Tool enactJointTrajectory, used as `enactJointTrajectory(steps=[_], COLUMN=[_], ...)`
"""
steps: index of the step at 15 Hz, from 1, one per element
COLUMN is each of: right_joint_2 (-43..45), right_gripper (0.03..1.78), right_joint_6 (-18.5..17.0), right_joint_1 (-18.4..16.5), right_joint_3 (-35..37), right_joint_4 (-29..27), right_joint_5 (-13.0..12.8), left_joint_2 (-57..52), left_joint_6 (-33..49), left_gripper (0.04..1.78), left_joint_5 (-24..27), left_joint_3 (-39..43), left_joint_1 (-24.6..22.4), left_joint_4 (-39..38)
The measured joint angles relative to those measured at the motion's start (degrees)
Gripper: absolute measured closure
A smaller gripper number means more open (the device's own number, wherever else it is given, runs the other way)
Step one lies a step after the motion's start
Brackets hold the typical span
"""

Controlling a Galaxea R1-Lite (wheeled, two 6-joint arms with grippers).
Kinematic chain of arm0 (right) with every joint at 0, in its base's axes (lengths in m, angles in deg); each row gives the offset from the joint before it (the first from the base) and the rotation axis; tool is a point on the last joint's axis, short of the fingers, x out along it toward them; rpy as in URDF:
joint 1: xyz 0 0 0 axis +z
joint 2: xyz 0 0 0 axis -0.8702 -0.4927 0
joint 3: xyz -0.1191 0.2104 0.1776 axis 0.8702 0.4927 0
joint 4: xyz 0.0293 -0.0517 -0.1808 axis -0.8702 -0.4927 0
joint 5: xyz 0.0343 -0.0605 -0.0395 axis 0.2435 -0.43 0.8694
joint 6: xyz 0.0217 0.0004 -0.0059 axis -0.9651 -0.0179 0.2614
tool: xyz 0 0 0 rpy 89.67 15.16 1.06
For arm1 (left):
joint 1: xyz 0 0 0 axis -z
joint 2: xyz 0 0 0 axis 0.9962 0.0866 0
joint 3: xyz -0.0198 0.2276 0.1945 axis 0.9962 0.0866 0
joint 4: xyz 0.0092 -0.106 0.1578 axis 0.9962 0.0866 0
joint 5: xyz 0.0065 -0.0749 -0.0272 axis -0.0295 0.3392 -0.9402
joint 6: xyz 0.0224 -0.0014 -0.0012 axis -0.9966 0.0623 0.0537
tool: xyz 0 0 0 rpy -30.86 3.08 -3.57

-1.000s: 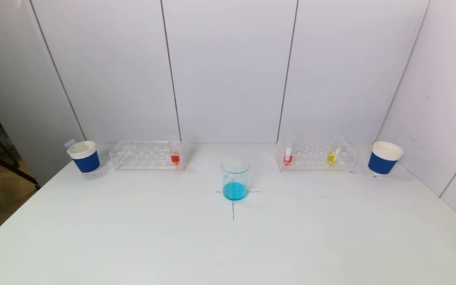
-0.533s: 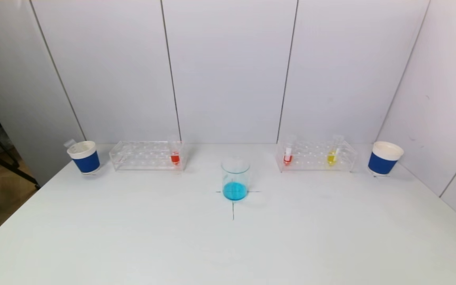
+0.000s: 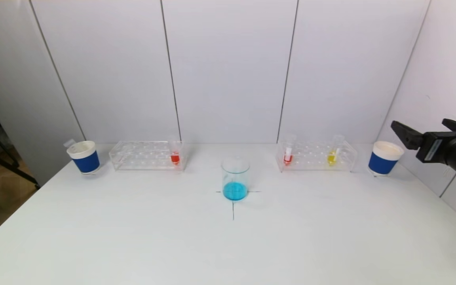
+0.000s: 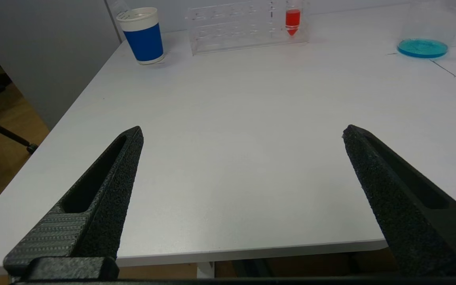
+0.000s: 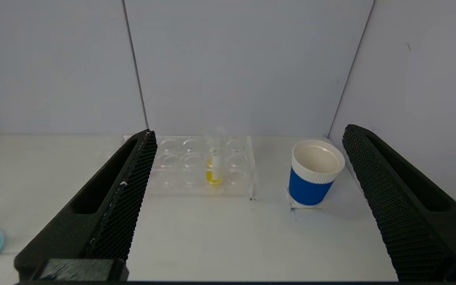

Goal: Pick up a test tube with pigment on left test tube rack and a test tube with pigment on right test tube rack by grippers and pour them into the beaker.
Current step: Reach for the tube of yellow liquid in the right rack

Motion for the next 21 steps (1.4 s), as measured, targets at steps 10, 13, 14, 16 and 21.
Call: enactJointTrajectory(steps=[10,13,14,16,21], right_joint_2=[-28.2,-32.8,-34.2,-36.2,-39.9], right_gripper=[0.1,0.1,0.1,0.1,0.1], right_joint_6=[-0.5,-1.4,-1.5,-1.5,-1.5], right_joint_1=[1.1,1.4,1.4,1.6,2.3], right_joint_3=[-6.7,-9.6,-10.2,-11.5,-13.6], right_joint_4=[23.1,23.5,23.5,23.5,23.5], right_joint_5=[-1.8,-2.5,-2.5,-2.5,-2.4], left_joint_2=[0.0,0.0,0.0,0.0,0.0], left_joint_6=[0.0,0.0,0.0,0.0,0.0], left_gripper=[0.06,0.06,0.06,0.06,0.06], left_joint_5=[0.0,0.0,0.0,0.0,0.0], left_joint_3=[0.0,0.0,0.0,0.0,0.0], left_joint_1=[0.0,0.0,0.0,0.0,0.0], left_joint_4=[0.0,0.0,0.0,0.0,0.0])
